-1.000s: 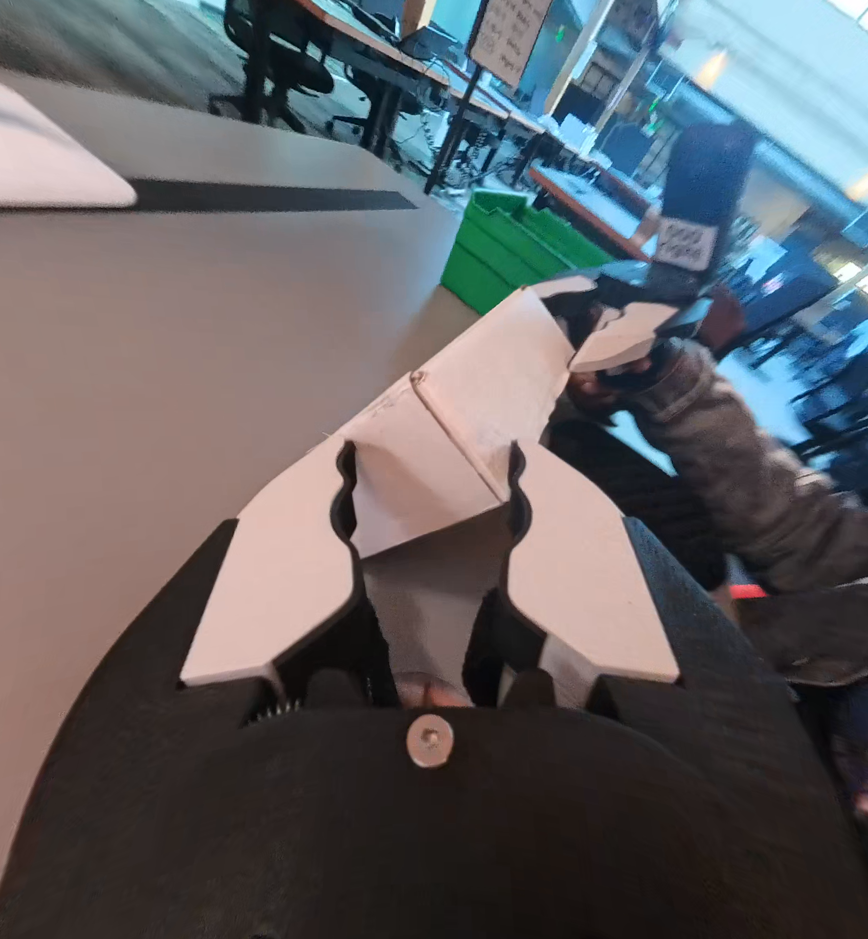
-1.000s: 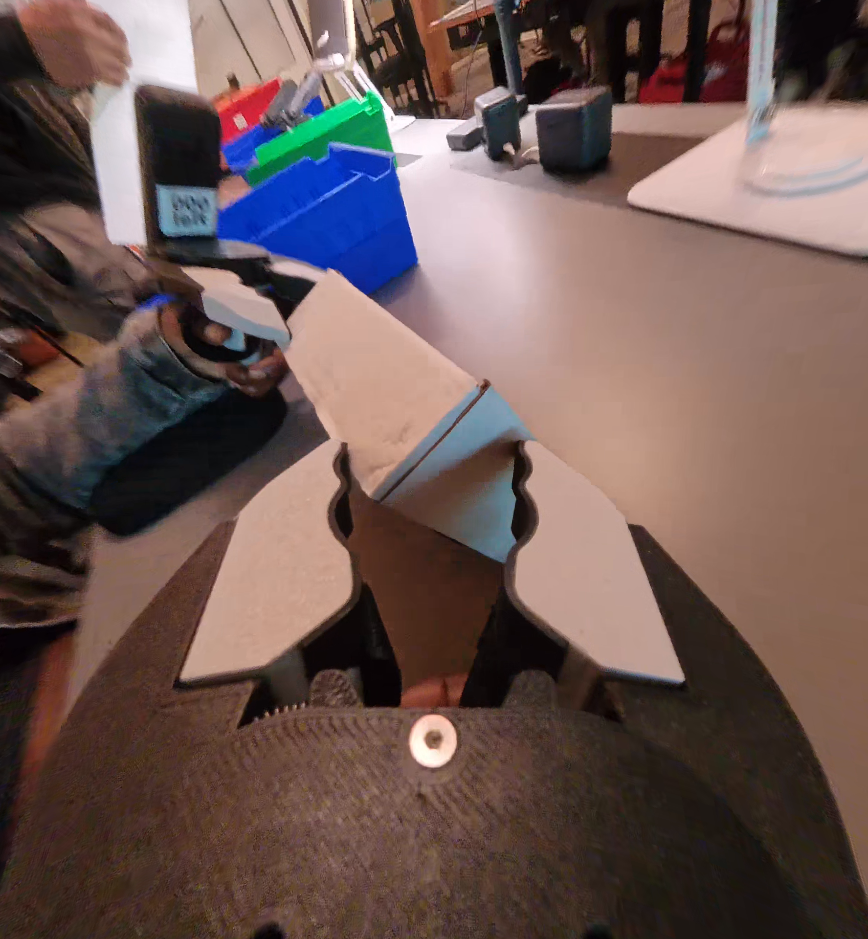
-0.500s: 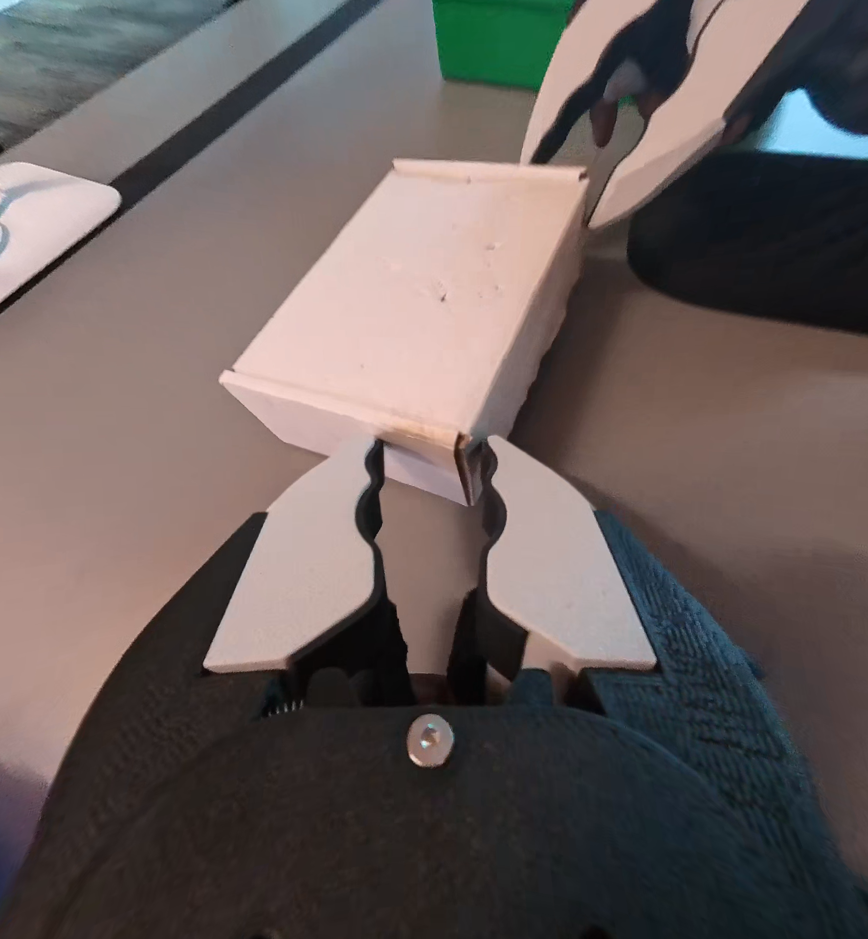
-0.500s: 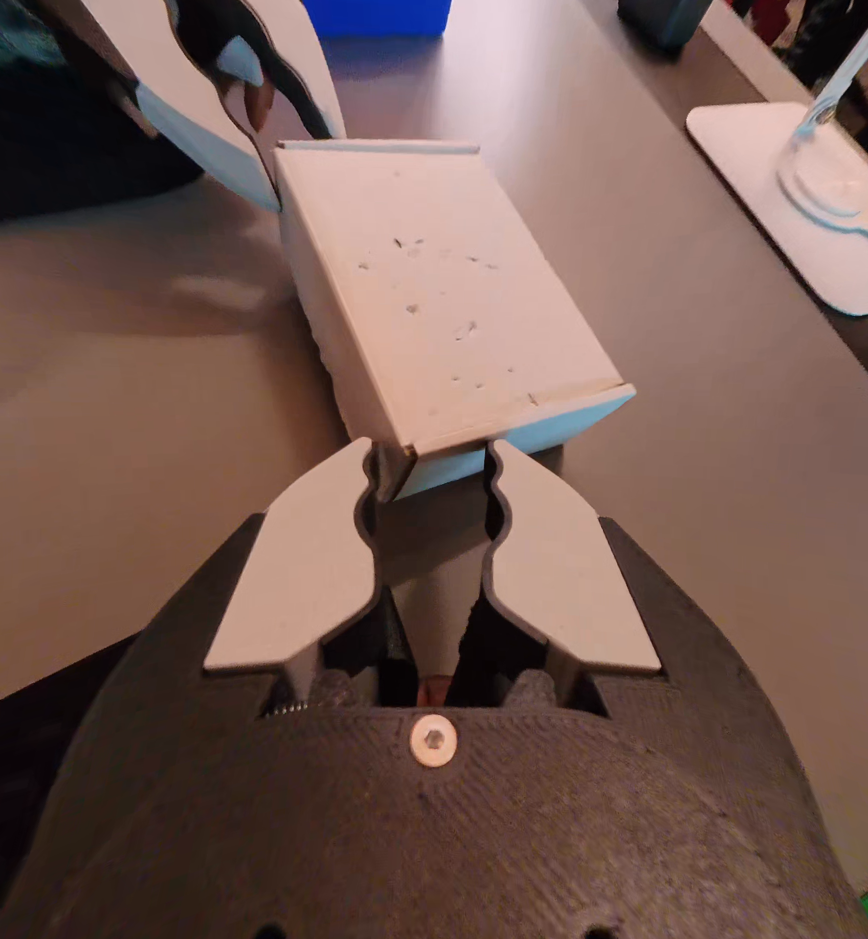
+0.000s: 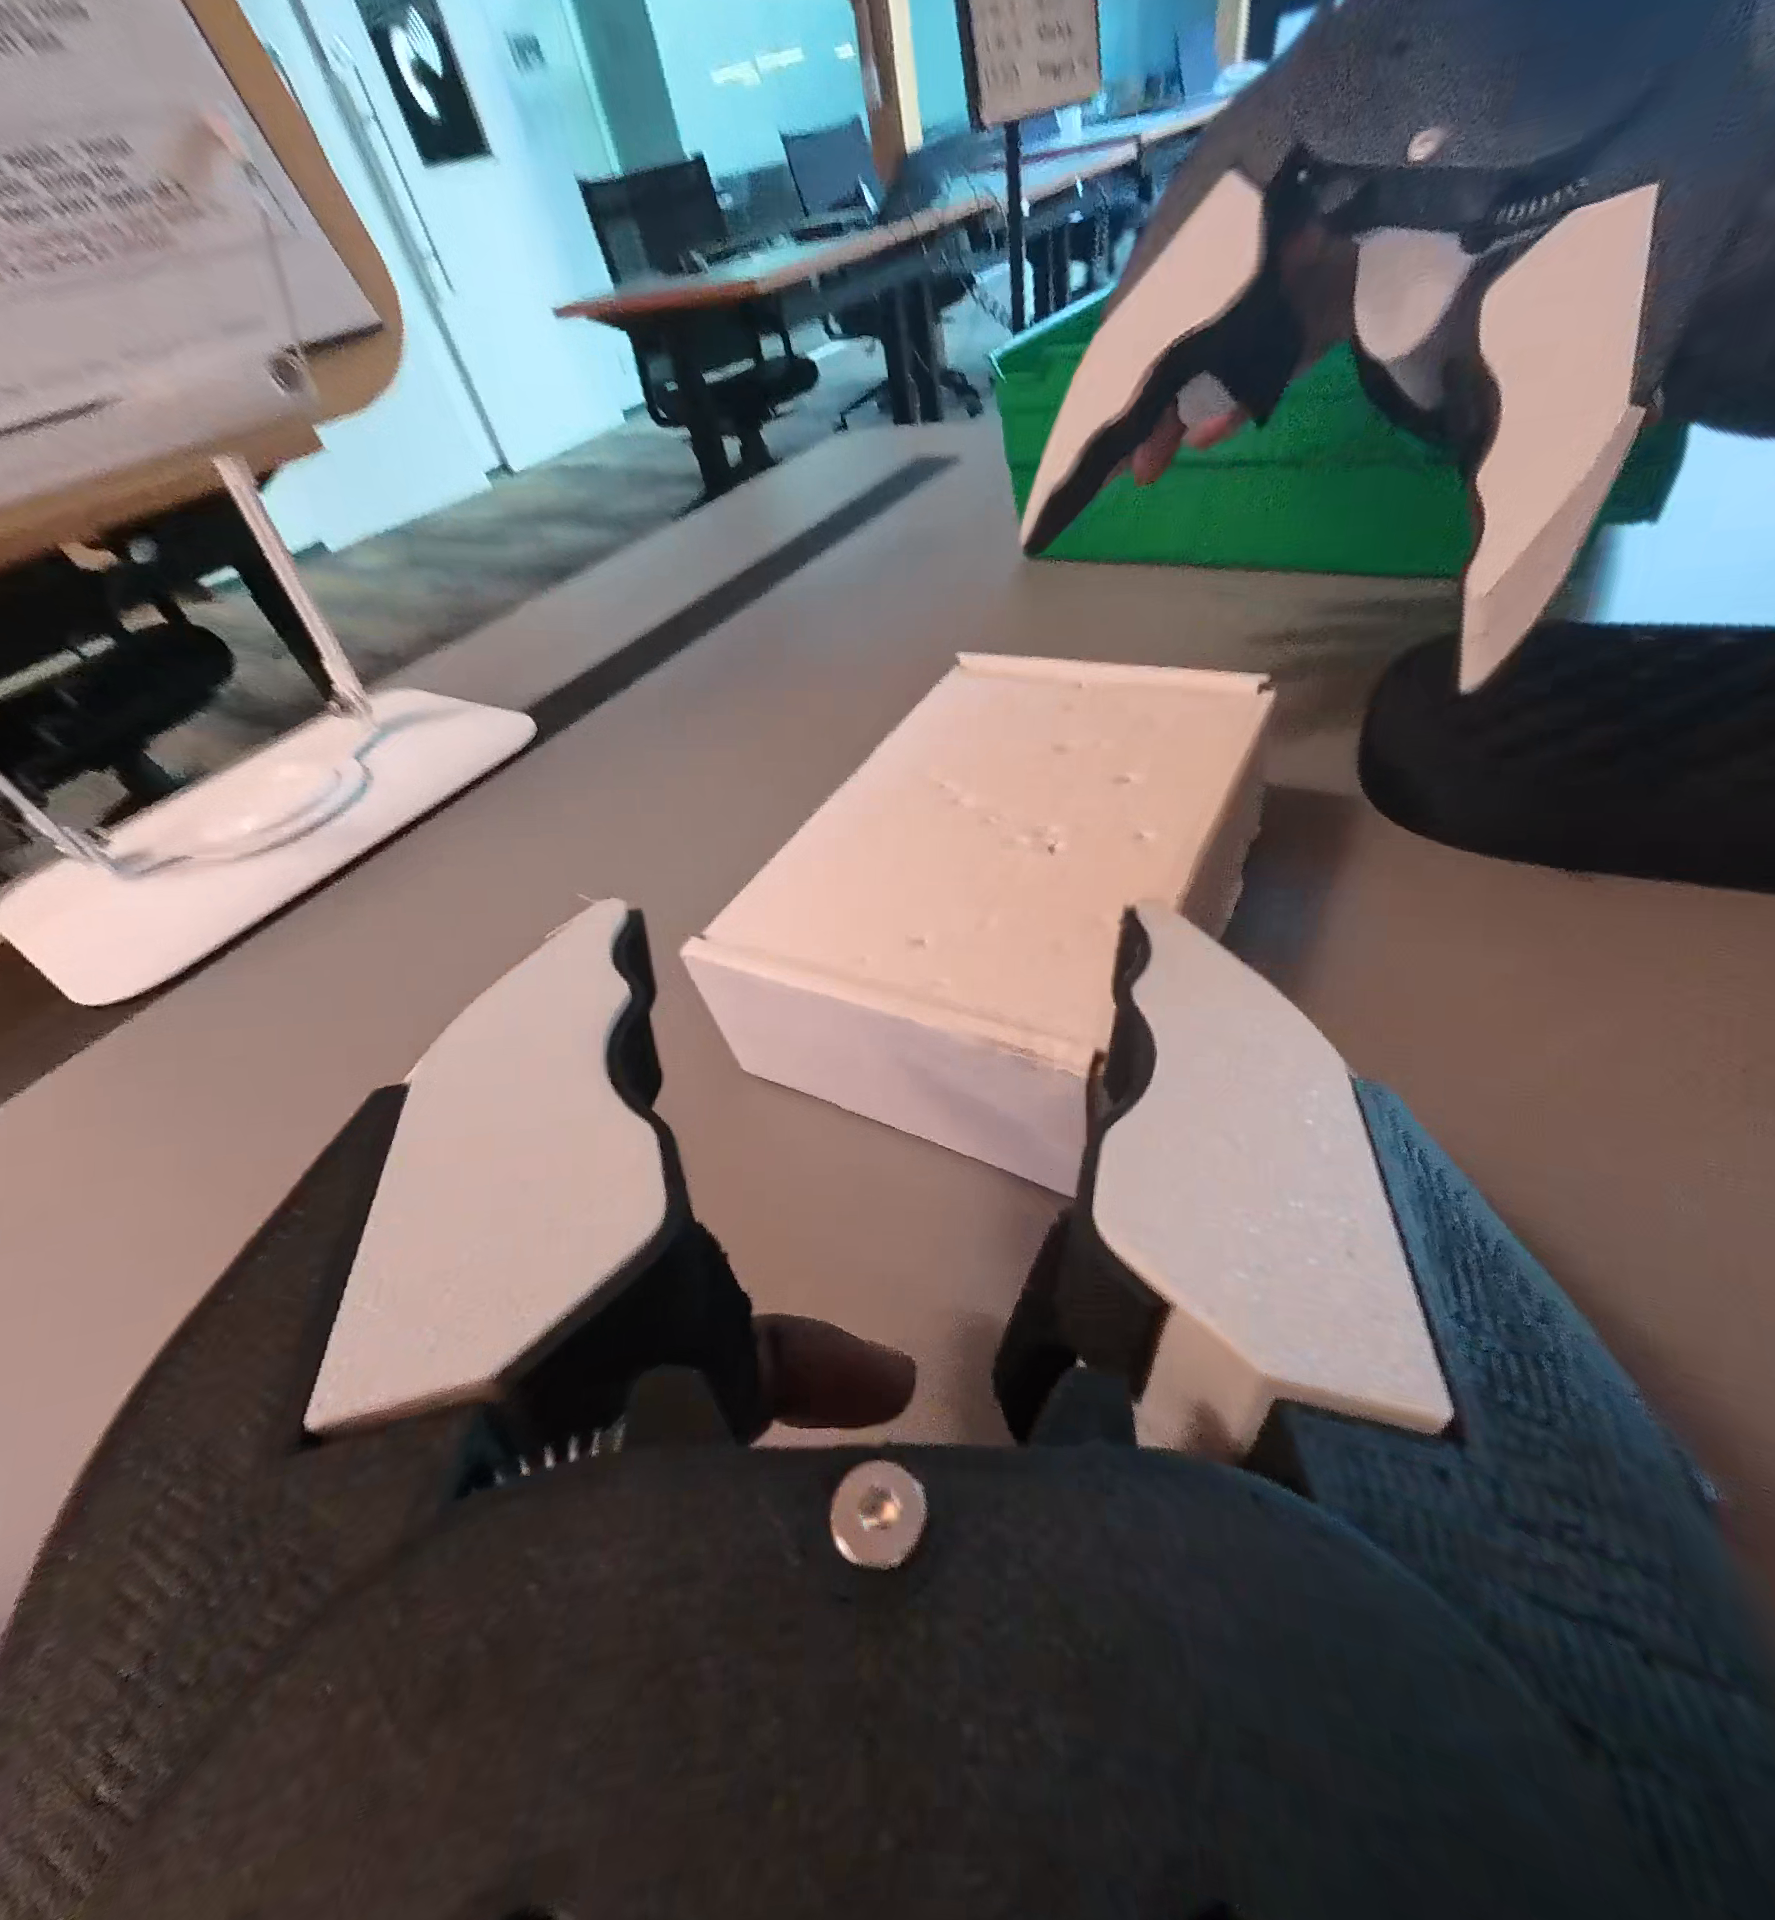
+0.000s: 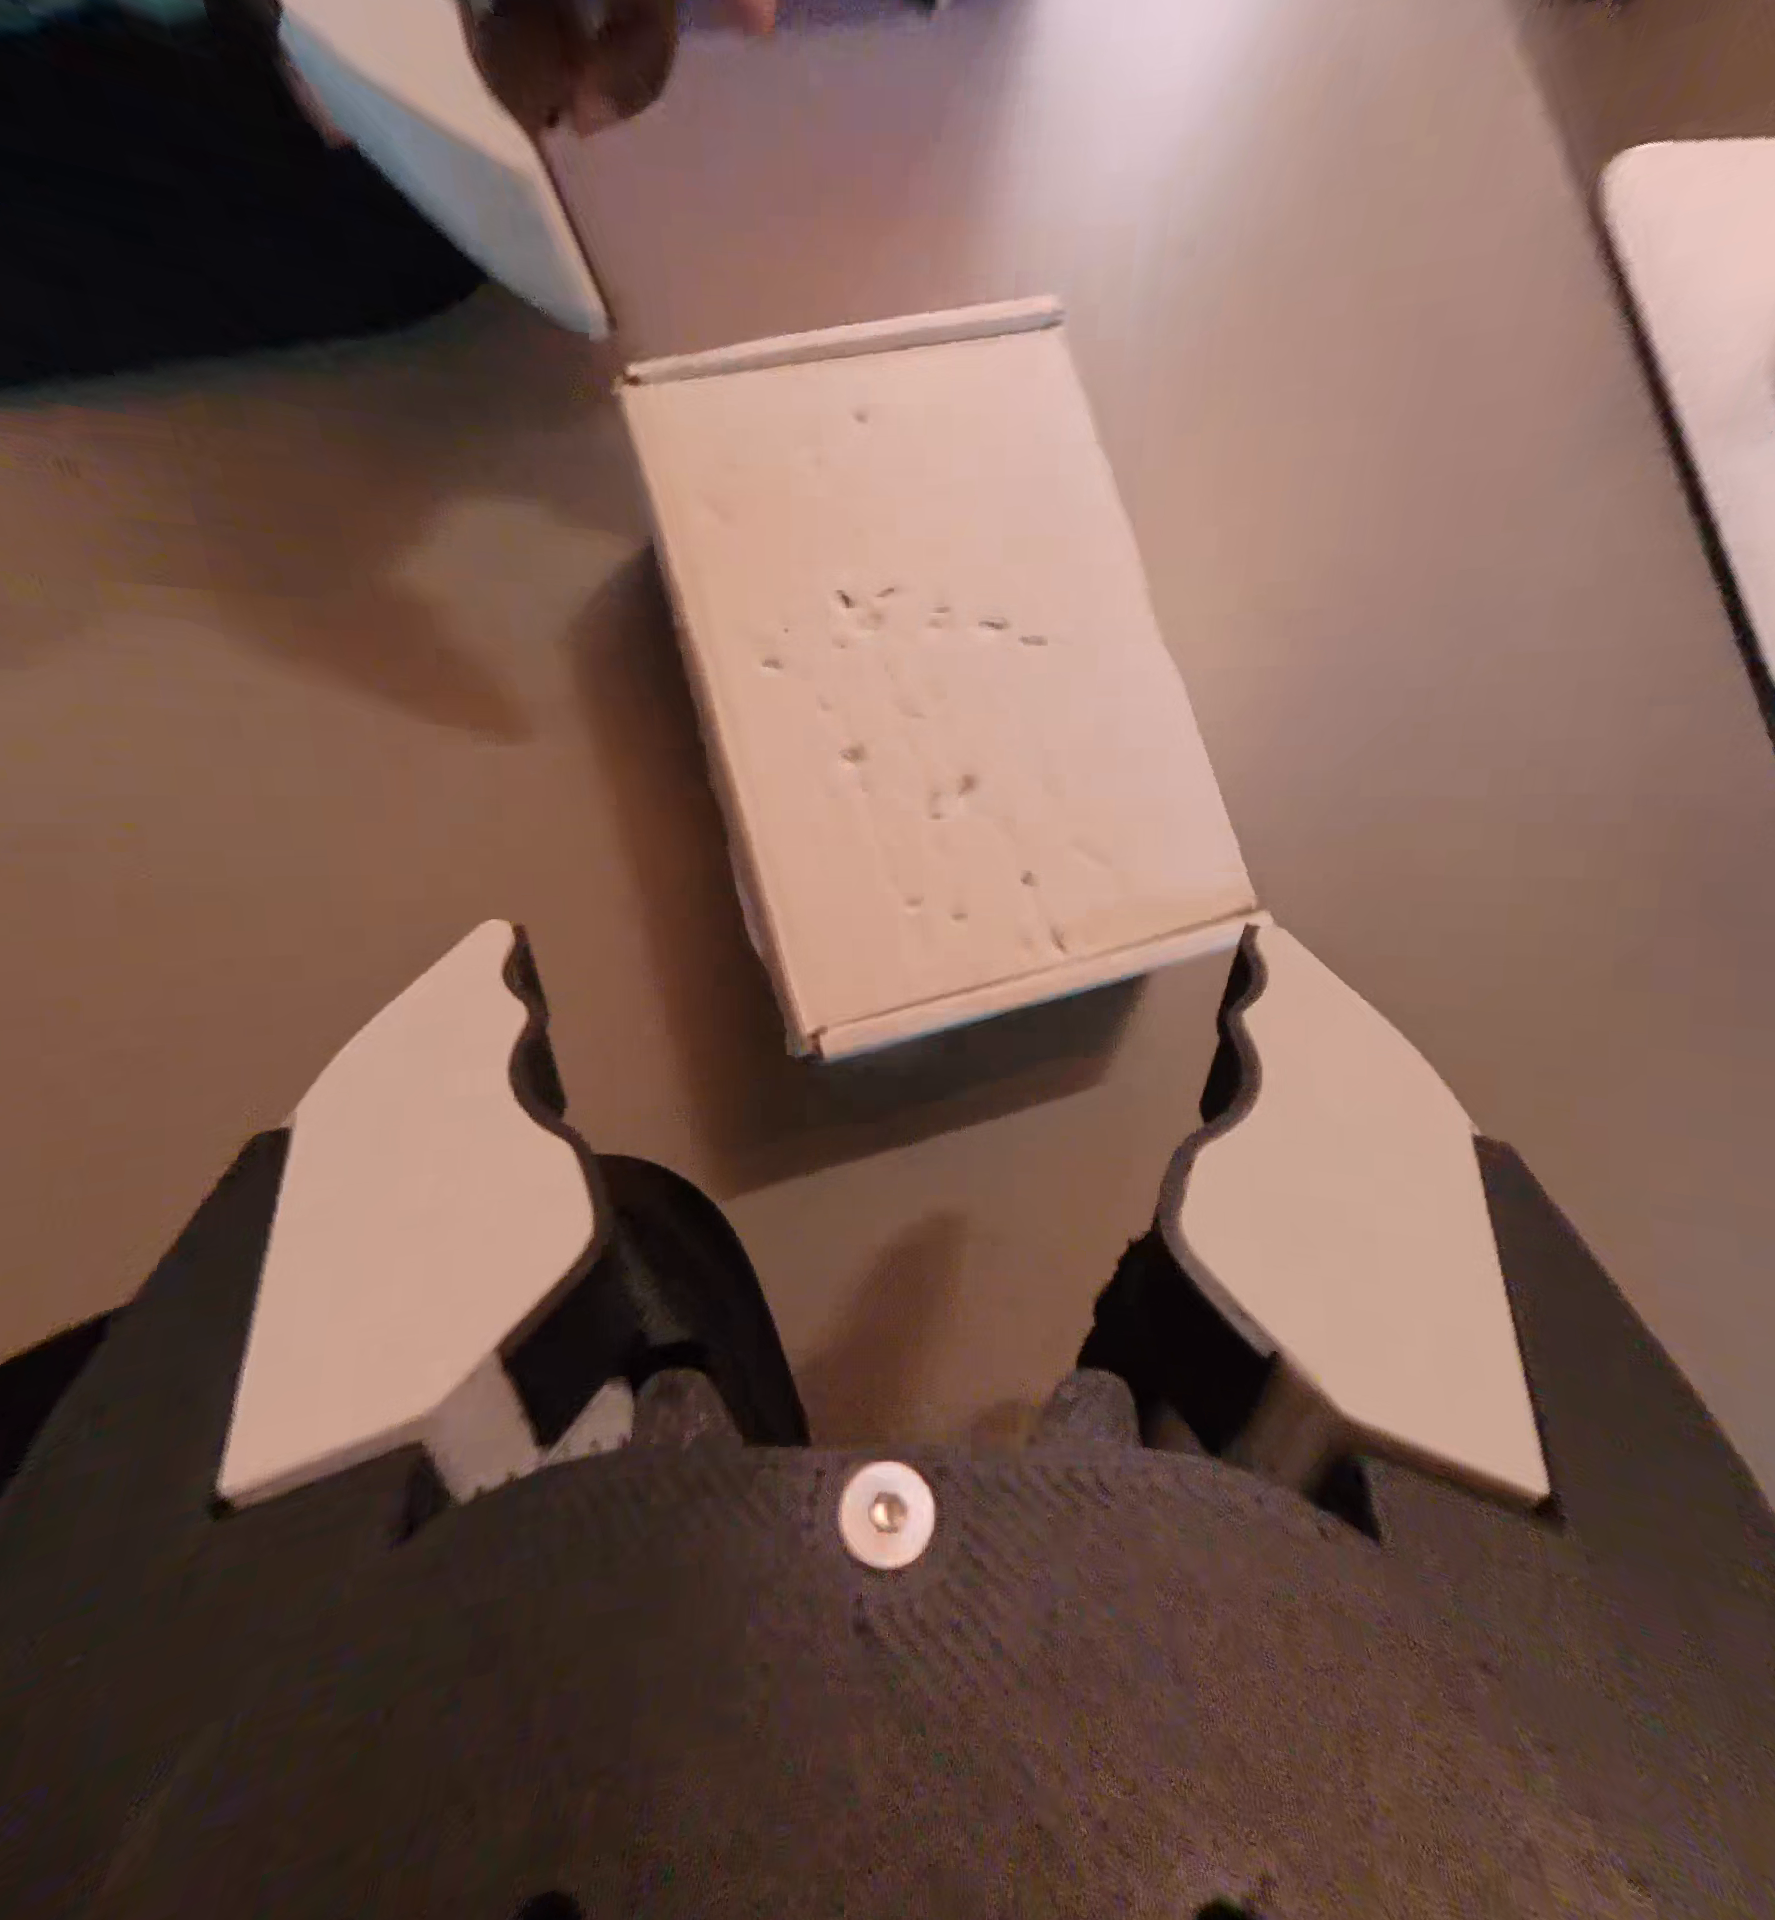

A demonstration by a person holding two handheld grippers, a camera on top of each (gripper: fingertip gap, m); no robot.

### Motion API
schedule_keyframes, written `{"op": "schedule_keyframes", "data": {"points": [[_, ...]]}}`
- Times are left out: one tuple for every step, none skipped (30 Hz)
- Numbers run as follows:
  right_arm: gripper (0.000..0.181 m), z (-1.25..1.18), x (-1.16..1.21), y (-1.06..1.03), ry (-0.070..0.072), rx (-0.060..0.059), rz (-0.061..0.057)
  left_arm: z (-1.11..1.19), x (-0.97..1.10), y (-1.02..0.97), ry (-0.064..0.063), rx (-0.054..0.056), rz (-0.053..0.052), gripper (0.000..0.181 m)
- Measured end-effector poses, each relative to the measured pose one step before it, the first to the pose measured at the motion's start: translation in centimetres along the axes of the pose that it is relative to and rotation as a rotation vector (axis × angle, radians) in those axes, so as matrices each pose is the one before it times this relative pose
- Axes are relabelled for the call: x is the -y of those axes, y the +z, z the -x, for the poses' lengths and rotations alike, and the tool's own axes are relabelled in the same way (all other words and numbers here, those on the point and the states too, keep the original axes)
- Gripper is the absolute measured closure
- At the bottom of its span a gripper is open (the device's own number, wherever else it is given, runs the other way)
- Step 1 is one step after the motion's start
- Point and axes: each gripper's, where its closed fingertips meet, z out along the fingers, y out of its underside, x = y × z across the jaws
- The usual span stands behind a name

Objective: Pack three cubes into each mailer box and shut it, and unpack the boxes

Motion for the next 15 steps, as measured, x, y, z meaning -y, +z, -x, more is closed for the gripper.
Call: {"op": "schedule_keyframes", "data": {"points": [[0.059,-0.039,0.630,0.308,-0.0397,0.0208,0.0523,0.115,0.145,-0.018,0.0032,0.0092,-0.0142,0.095],[0.058,-0.100,0.732,0.404,-0.0348,0.0231,0.0451,0.077,0.092,-0.018,-0.0022,0.0050,-0.0095,0.094],[0.054,-0.185,0.756,0.496,-0.0238,0.0209,0.0408,0.112,0.086,-0.036,-0.0052,0.0052,-0.0091,0.093],[0.049,-0.244,0.635,0.600,-0.0180,0.0183,0.0432,0.131,0.061,-0.048,-0.0080,0.0033,-0.0088,0.093],[0.042,-0.176,0.359,0.677,-0.0176,0.0231,0.0554,0.160,0.052,-0.050,-0.0107,0.0031,-0.0086,0.092],[0.037,-0.224,0.124,0.690,-0.0109,0.0207,0.0639,0.182,0.087,-0.068,-0.0126,0.0042,-0.0101,0.092],[0.035,-0.209,-0.022,0.658,-0.0056,0.0192,0.0597,0.160,0.092,-0.081,-0.0123,0.0027,-0.0111,0.092],[0.037,-0.242,0.086,0.593,-0.0109,0.0143,0.0403,0.128,0.100,-0.083,-0.0106,0.0008,-0.0104,0.092],[0.041,-0.214,0.181,0.517,-0.0134,0.0106,0.0213,0.126,0.093,-0.073,-0.0092,0.0012,-0.0084,0.092],[0.044,-0.068,0.189,0.403,-0.0116,0.0141,0.0156,0.107,0.077,-0.051,-0.0079,0.0021,-0.0055,0.092],[0.047,0.015,0.149,0.297,-0.0064,0.0155,0.0155,0.085,0.040,-0.026,-0.0053,0.0022,-0.0026,0.092],[0.050,-0.070,0.050,0.225,-0.0037,0.0066,0.0198,0.051,0.013,-0.012,-0.0011,0.0016,-0.0007,0.092],[0.051,-0.109,-0.004,0.185,-0.0034,0.0000,0.0213,0.009,-0.003,0.004,0.0018,0.0003,0.0003,0.092],[0.052,-0.046,-0.036,0.170,-0.0030,0.0030,0.0194,0.005,-0.027,0.002,0.0027,0.0002,0.0016,0.092],[0.051,0.001,0.007,0.206,-0.0016,0.0061,0.0146,0.007,-0.052,0.020,0.0035,0.0003,0.0030,0.092]]}}
